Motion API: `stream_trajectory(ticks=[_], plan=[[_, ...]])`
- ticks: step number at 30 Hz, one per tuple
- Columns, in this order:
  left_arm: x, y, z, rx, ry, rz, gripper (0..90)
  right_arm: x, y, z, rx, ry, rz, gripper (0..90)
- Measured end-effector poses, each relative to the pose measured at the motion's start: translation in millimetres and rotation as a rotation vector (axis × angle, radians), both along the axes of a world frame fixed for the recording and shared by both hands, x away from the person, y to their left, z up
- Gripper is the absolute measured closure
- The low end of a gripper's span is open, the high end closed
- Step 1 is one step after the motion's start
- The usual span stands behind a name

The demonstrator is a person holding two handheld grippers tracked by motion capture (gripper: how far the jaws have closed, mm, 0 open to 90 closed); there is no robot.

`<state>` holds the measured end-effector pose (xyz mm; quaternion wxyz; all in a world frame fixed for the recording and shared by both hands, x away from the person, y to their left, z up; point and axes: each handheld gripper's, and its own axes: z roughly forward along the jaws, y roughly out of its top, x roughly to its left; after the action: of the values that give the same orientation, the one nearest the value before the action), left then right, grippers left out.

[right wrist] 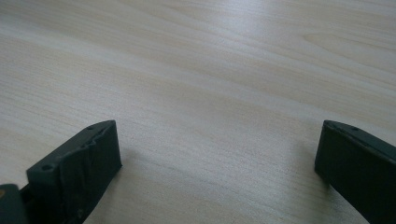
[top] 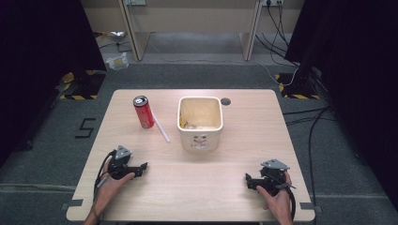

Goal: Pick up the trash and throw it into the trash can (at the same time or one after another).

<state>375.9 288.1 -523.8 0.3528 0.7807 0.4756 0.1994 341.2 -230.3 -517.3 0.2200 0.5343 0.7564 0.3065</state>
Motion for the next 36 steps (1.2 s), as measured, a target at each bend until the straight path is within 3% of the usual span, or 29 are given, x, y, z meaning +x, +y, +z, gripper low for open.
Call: stream_trajectory(ticks=[8,16,18,33,36], plan=[[2.6,0.6,1.6,-0.007,-0.004,0.005,15.9,-0.1,0.0,0.0,0.000,0.000,0.001,0.4],[8.4,2.2,15.7,-0.027,-0.054,0.026,16.8,0.0,-0.2,0.0,0.000,0.000,0.003,0.4],[15.9,4.5,19.6,-0.045,-0.059,0.030,16.8,0.0,-0.2,0.0,0.000,0.000,0.003,0.4],[43.8,1.6,36.7,-0.038,-0.084,0.050,16.7,-0.1,0.0,0.0,-0.002,0.001,0.003,0.3],[54.8,1.9,39.4,-0.043,-0.085,0.067,16.7,-0.1,0.1,0.0,-0.002,0.001,0.003,0.3]])
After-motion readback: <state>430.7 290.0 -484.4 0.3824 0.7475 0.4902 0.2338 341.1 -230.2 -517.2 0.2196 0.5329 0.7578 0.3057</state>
